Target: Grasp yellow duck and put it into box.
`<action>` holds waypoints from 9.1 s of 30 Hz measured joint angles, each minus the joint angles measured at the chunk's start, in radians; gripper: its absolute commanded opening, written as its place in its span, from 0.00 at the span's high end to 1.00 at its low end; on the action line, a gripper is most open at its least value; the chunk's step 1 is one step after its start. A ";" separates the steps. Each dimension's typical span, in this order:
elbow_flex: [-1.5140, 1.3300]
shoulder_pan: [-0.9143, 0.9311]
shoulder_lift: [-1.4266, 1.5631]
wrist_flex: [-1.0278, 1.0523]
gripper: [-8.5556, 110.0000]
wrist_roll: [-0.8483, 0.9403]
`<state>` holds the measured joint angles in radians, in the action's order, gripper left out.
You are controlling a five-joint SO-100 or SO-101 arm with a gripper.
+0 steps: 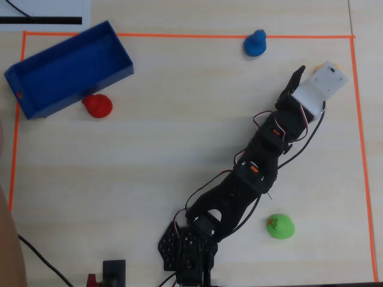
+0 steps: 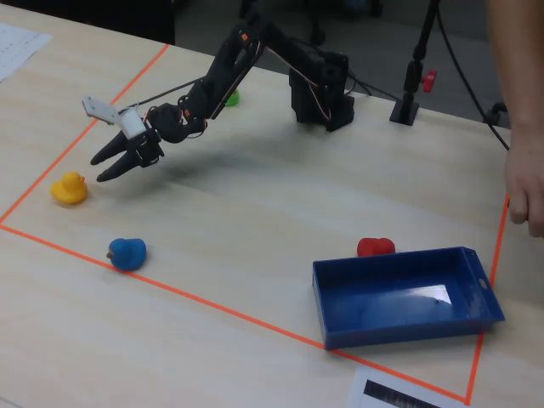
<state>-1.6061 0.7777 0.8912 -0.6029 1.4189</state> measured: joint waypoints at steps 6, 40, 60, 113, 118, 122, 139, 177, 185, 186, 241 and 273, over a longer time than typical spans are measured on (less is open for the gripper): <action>0.169 0.015 -0.120 0.015 0.74 0.011; 0.589 0.034 -0.413 0.176 0.93 0.143; 0.405 0.040 -0.179 0.328 0.93 -0.058; -0.054 -1.238 0.888 1.269 0.93 -0.781; 0.069 -1.269 0.675 1.218 0.93 -0.781; 0.091 -1.287 0.552 1.167 0.93 -0.781; 0.626 -1.324 0.031 1.152 0.93 -0.759; 0.683 -1.098 0.262 1.118 0.93 -0.341; 0.167 -0.925 0.810 1.094 0.93 -0.344; 0.074 -0.910 0.884 1.078 0.93 -0.344; -1.508 -0.879 2.424 1.891 0.90 -0.137; -1.508 -0.879 2.424 1.891 0.90 -0.137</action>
<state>-3.1140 -0.1012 3.3149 1.2885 1.2824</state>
